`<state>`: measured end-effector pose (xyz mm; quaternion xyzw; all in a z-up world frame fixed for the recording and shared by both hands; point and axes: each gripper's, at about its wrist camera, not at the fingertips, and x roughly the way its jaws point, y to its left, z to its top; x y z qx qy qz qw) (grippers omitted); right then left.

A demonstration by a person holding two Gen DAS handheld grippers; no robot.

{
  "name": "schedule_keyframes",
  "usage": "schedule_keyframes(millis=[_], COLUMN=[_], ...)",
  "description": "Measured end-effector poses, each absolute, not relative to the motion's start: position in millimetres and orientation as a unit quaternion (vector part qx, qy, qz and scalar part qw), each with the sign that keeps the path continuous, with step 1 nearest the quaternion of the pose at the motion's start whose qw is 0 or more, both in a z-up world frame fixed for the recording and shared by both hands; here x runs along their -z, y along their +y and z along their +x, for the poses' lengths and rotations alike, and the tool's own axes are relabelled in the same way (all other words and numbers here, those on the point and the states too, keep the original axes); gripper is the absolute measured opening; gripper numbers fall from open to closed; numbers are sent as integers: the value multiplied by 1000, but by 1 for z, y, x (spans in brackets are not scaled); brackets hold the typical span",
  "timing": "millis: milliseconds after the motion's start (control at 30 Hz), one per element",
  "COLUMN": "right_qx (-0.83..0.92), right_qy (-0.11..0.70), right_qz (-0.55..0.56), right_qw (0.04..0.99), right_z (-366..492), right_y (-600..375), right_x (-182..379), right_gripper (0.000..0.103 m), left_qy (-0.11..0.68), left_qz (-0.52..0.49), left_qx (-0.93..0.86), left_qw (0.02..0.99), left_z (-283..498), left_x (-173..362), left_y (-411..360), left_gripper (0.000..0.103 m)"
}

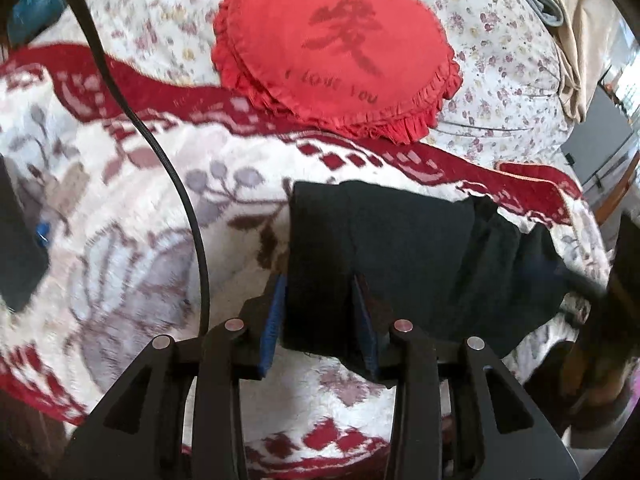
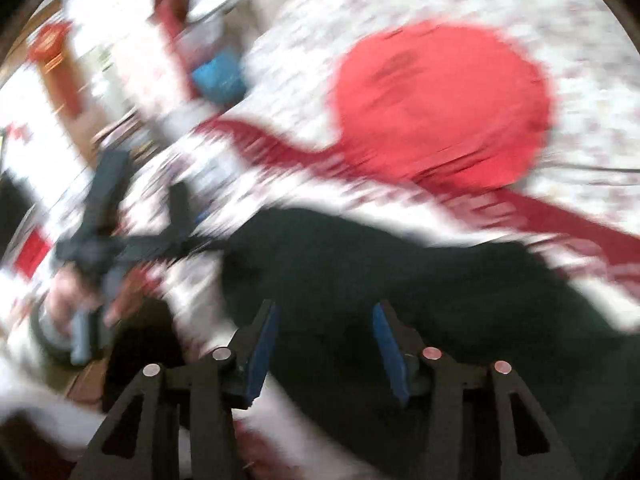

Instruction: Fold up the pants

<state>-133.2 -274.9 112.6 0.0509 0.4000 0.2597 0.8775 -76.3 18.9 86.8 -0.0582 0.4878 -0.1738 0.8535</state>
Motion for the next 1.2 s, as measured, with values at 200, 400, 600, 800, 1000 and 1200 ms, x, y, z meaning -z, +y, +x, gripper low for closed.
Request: schedule_keyframes(millis=[200,400,600,800,1000,1200], right_qx=[-157,-176,-157,-137,-116,-51], right_qy=[431,472,459,471,454,417], right_qz=[23,-5,-8,-3,52,104], right_qw=[888,864,875,872,882,902], right_z=[-68,-36,-21,6,-12,-99], right_y=[-329,-325,-335,-332,-348,-415], right_x=[-96,-71,-66,-45,-57,-105], right_gripper=[48,30,4,1,7,51], left_qy=[477,472,485,491,489,465], left_qz=[-75,-75,-57,-60,-51,-54], left_qx=[156,187,182,167,164,196], left_qw=[862,859,854,853,855,862], left_z=[-70,-60,-43,-36,-38,-48], left_x=[-97,-96,-70,-53,-65,-88], left_y=[25,-10,-42,-44,-48,-66], left_gripper=[33,33,33,34,34,34])
